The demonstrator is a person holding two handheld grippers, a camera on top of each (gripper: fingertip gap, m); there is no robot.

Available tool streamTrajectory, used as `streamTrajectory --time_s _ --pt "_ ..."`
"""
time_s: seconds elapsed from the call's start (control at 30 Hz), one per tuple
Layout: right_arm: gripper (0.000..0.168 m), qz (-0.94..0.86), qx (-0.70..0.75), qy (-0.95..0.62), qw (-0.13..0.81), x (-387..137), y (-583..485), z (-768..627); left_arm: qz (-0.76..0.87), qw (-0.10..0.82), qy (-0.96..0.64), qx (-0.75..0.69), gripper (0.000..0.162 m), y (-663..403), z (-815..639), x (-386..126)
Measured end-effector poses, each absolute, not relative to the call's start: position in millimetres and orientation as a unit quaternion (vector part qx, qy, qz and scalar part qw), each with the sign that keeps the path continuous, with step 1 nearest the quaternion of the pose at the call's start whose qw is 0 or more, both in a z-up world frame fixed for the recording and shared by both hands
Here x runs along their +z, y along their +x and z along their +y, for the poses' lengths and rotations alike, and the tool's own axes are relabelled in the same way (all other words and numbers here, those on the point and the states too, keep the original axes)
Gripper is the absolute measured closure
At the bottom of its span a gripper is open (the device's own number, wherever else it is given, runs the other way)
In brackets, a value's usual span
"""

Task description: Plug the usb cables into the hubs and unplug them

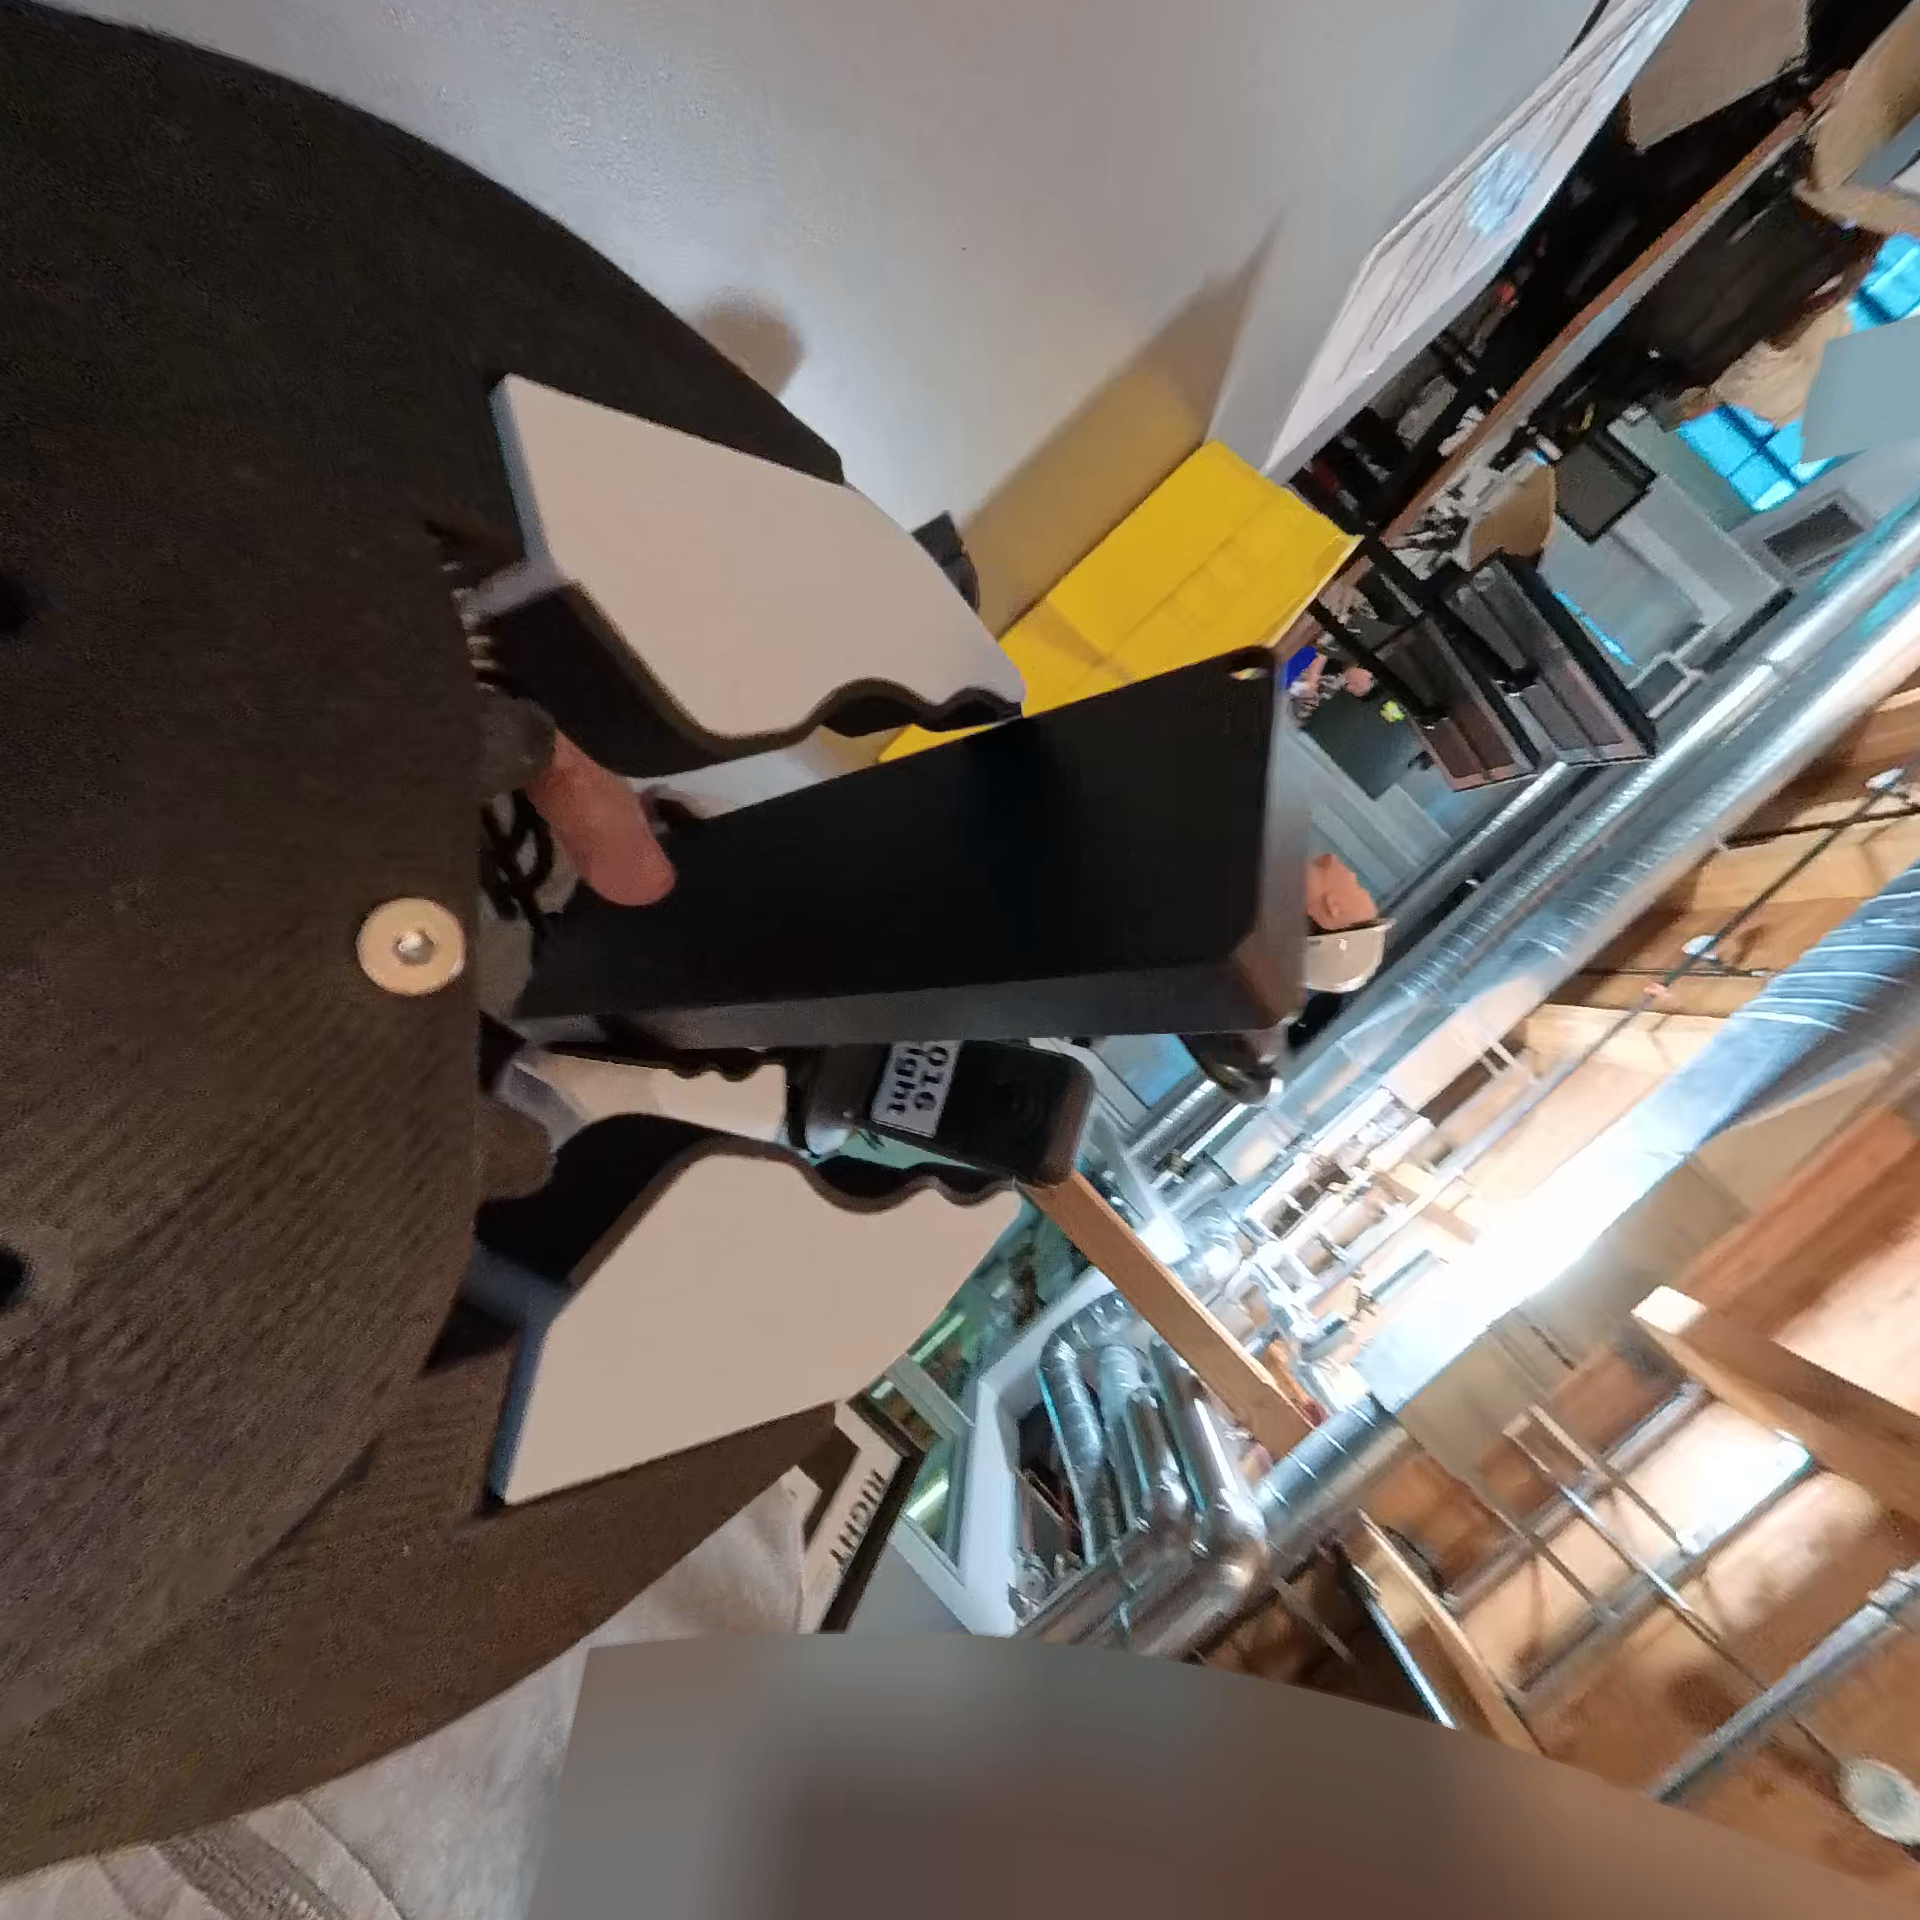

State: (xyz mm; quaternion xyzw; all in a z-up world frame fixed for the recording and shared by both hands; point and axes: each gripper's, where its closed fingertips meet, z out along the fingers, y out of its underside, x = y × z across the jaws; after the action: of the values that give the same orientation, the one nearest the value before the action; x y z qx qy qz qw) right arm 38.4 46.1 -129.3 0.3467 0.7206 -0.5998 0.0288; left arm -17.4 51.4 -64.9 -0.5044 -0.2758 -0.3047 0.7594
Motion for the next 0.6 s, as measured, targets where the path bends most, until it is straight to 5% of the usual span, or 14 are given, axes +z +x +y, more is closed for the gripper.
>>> streamTrajectory --time_s 0.33,0.6 --pt "0.113 0.721 -0.584 0.372 -0.025 -131 25 62 -0.287 0.71 -0.575 -0.288 0.115 -8 68 -92" --pt "0.113 0.745 -0.553 0.362 -0.092 -135 21 65 -0.297 0.701 -0.571 -0.305 0.121 -11 65 -94"
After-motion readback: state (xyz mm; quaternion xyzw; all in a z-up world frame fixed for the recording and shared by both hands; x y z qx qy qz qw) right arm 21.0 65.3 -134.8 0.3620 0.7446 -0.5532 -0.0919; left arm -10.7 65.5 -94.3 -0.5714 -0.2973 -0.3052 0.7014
